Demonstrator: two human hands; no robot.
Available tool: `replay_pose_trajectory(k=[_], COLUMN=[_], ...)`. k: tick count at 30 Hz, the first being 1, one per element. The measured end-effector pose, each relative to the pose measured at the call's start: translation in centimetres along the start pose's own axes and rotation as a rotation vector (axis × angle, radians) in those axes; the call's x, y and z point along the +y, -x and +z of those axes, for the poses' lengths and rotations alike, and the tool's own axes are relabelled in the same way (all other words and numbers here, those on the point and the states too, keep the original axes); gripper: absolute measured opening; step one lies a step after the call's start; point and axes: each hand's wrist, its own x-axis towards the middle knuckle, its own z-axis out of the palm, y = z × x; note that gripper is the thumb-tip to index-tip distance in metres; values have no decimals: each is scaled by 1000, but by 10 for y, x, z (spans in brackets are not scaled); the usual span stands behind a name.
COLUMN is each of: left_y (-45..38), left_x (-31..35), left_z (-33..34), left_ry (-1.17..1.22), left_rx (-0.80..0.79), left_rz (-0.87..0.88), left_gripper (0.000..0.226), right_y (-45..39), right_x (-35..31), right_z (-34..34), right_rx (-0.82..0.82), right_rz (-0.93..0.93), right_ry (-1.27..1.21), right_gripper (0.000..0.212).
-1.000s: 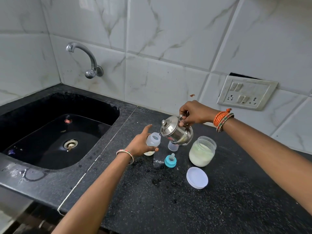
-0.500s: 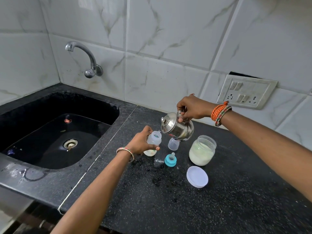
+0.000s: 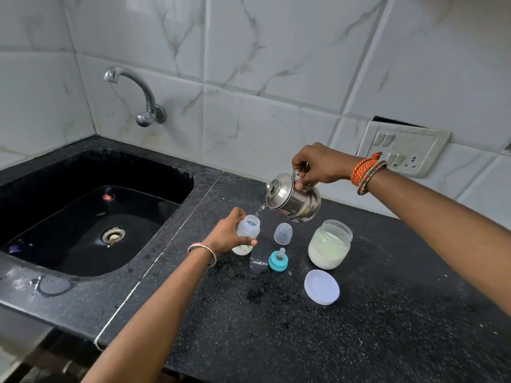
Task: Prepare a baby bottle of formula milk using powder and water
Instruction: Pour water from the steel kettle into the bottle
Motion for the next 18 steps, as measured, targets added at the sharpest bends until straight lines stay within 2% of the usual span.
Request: replay_pose_trajectory(k=[18], left_y=[3], left_x=[-8], left_z=[7], left_ry=[231], left_rx=[-23], left_rz=[-51], left_gripper=[55], right_y=[-2], right_x=[-4], right_z=[1], right_rx=[4], right_rz=[-25], right_ry=[22], right_gripper=[29])
